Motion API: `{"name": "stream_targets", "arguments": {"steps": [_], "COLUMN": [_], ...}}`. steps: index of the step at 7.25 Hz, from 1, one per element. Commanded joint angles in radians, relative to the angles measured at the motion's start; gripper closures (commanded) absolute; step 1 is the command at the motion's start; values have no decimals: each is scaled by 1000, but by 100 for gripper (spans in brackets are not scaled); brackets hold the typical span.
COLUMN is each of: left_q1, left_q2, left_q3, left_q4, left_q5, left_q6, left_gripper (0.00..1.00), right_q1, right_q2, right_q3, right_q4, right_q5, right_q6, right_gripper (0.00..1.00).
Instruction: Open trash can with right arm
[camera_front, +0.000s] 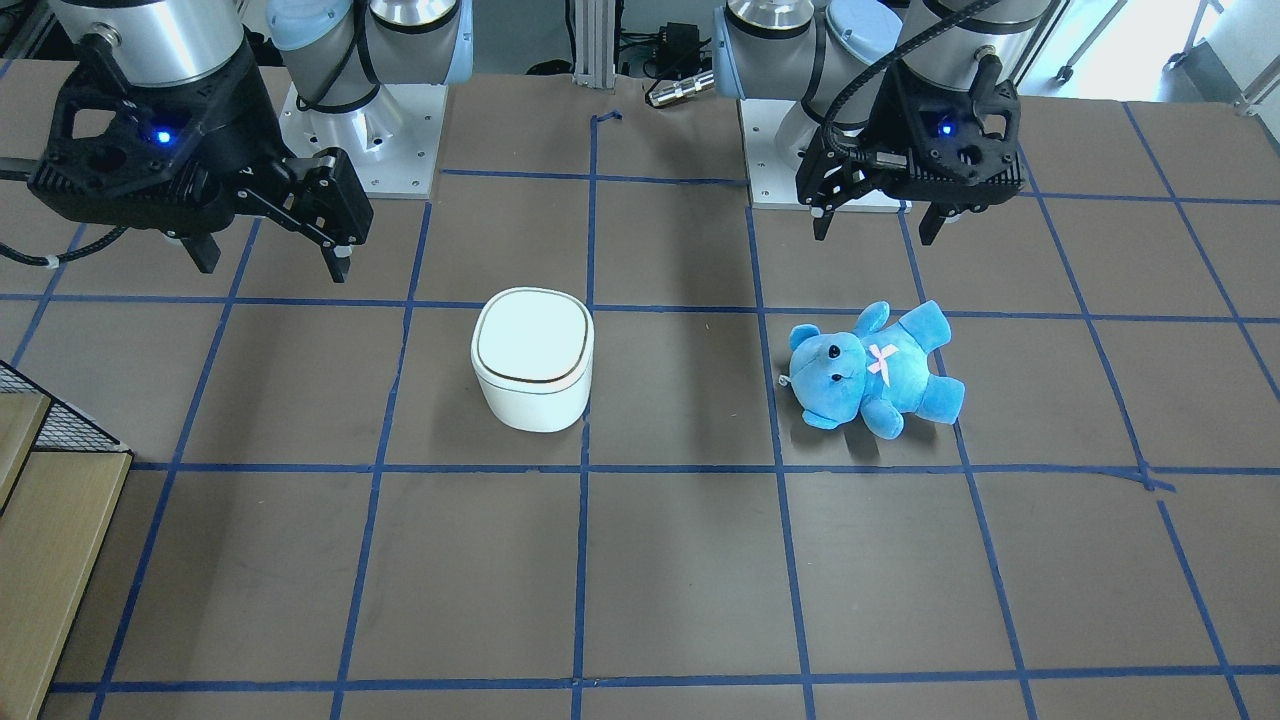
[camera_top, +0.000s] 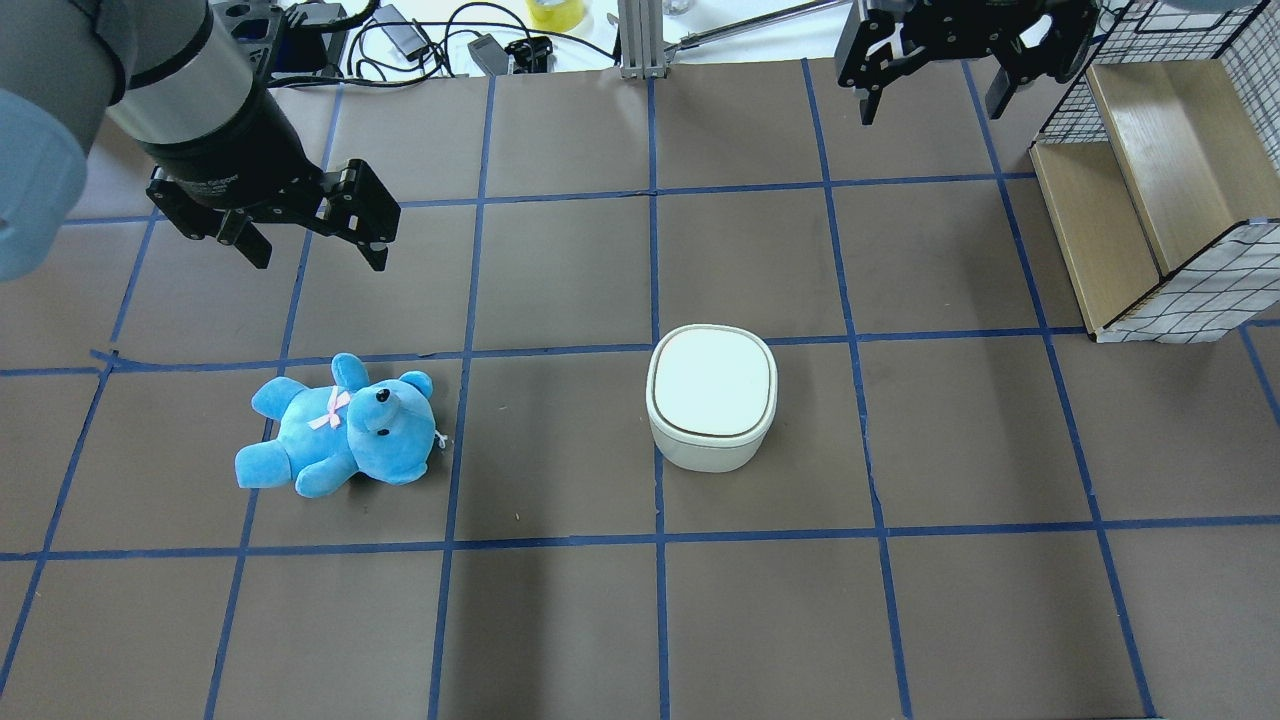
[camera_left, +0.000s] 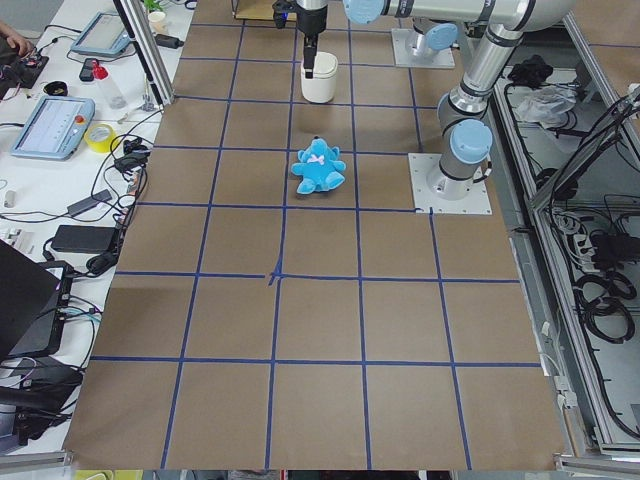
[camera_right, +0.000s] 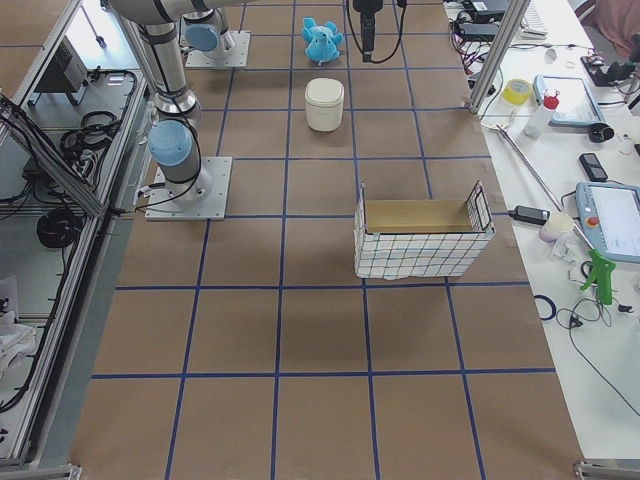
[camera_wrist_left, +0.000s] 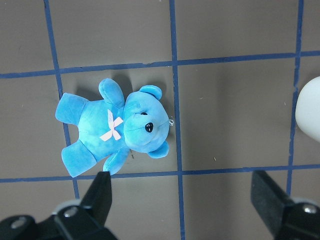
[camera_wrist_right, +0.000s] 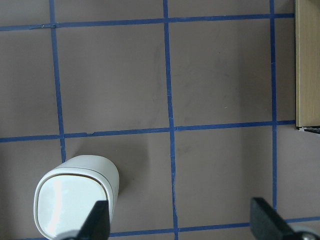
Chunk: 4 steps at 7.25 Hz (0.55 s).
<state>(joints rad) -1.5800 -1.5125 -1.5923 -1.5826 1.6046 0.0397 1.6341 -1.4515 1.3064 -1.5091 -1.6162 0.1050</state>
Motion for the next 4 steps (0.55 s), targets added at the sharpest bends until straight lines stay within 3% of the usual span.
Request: {"name": "stream_targets", "arguments": {"steps": [1, 3, 4], "left_q1": [0, 0, 0], "left_q2": [0, 0, 0], "left_q3": [0, 0, 0], "left_q4": [0, 0, 0], "left_q5": [0, 0, 0], "left_q6": [0, -1, -1], "left_gripper": [0, 0, 0], "right_q1": [3, 3, 3], "right_q2": [0, 2, 8], "right_q3": [4, 5, 7], "right_q4": [-6, -6, -6], "right_q5": [1, 2, 6], "right_q6": [-1, 1, 1], "right_gripper": [0, 0, 19]}}
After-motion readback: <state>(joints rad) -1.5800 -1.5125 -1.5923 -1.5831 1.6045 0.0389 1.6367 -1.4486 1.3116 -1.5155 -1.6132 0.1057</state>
